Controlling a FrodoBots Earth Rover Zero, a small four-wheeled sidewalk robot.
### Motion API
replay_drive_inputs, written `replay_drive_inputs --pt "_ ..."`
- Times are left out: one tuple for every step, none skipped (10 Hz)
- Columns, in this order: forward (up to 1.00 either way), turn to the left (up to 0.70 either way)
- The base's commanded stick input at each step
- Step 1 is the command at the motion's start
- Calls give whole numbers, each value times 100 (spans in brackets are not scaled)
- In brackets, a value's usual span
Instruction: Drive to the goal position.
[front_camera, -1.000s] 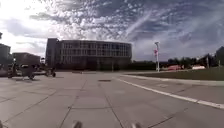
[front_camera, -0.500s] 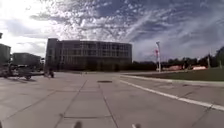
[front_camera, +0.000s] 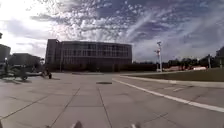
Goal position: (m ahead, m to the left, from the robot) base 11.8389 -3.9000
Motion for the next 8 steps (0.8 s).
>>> replay_drive_inputs --pt "70 0" --pt "70 0" --pt "70 0" --pt "70 0" --pt "70 0" --pt "70 0" --pt "70 0" --pt "70 0"
